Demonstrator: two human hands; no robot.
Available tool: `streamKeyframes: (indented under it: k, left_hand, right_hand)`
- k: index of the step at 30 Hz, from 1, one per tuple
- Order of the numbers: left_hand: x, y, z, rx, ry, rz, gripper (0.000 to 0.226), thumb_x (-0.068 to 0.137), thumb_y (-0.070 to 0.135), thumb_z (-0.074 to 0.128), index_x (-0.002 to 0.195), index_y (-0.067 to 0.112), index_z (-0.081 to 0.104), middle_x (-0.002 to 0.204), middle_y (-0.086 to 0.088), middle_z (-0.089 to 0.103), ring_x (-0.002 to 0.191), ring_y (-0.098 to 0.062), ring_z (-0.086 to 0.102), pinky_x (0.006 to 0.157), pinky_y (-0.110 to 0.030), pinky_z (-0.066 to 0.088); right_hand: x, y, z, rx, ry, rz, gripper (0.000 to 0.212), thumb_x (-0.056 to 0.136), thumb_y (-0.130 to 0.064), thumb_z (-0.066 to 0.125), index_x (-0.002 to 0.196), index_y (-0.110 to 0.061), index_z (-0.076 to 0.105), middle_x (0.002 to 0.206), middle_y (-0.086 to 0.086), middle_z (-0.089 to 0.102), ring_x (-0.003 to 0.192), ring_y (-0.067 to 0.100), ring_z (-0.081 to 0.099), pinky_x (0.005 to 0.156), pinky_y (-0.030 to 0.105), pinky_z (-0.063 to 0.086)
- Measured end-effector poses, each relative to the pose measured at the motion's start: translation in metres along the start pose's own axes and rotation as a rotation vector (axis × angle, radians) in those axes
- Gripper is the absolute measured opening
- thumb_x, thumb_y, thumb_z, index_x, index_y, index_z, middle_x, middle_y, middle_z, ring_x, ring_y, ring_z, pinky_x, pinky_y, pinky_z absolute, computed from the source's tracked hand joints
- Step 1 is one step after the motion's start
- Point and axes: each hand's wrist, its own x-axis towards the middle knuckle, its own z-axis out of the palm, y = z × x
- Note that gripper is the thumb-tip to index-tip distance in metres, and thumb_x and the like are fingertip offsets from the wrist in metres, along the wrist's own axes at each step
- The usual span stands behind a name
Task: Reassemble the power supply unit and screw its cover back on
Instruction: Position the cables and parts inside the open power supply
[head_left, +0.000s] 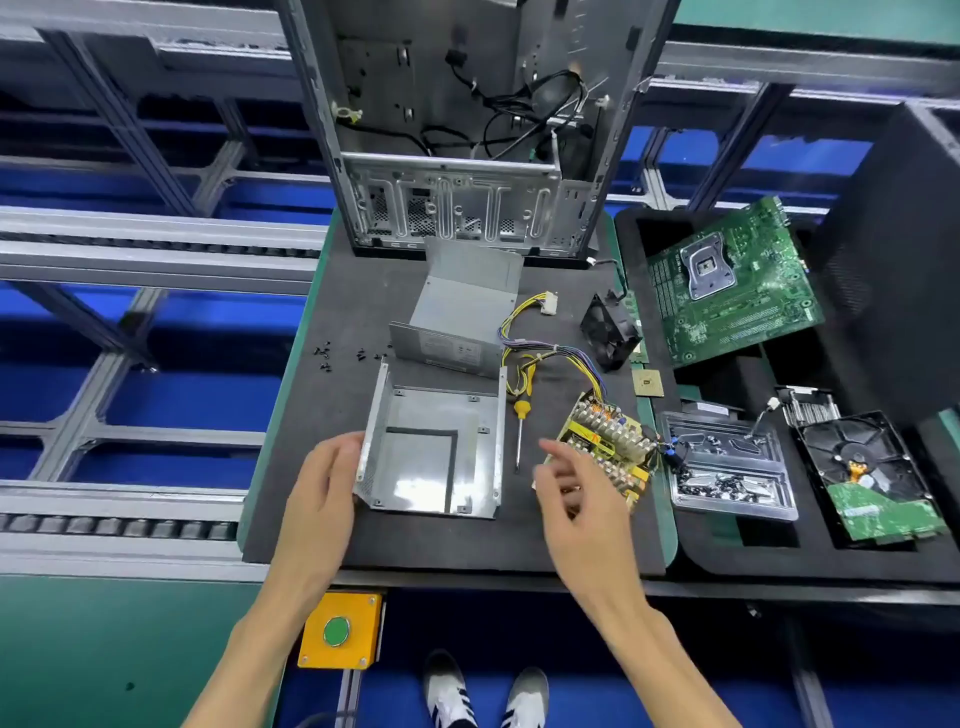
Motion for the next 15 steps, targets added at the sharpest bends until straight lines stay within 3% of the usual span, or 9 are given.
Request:
streamKeyframes:
  k: [5, 10, 15]
  left_hand:
    - [0.006, 0.007, 0.0, 0.076, -0.048, 0.024, 0.029, 0.103, 0.033, 0.054, 0.132, 0.031, 0.057, 0.113, 0.008, 0.062, 0.097, 0.005, 0.057, 0.077, -0.017, 0.043]
    - [0.01, 0.006, -0.007, 0.1, -0.038, 0.058, 0.031, 0.103, 0.022, 0.056, 0.131, 0.035, 0.057, 0.11, 0.012, 0.062, 0.097, 0.007, 0.057, 0.075, -0.014, 0.043]
    - [0.016, 0.005, -0.01, 0.138, -0.044, 0.064, 0.033, 0.101, 0.018, 0.058, 0.126, 0.039, 0.056, 0.103, 0.015, 0.064, 0.094, 0.007, 0.059, 0.069, -0.011, 0.044]
  right_hand:
    - [0.013, -0.017, 0.034, -0.125, -0.208, 0.102, 0.051, 0.104, -0.04, 0.054, 0.153, -0.031, 0.042, 0.113, -0.019, 0.053, 0.101, -0.006, 0.057, 0.076, 0.009, 0.048]
    - [0.02, -0.022, 0.041, -0.154, -0.199, 0.065, 0.052, 0.105, -0.019, 0.053, 0.155, -0.024, 0.04, 0.112, -0.013, 0.05, 0.102, -0.011, 0.054, 0.078, 0.004, 0.045]
    - [0.025, -0.021, 0.044, -0.125, -0.19, 0.063, 0.048, 0.103, -0.018, 0.056, 0.149, -0.027, 0.045, 0.114, -0.014, 0.05, 0.101, -0.008, 0.054, 0.075, 0.006, 0.045]
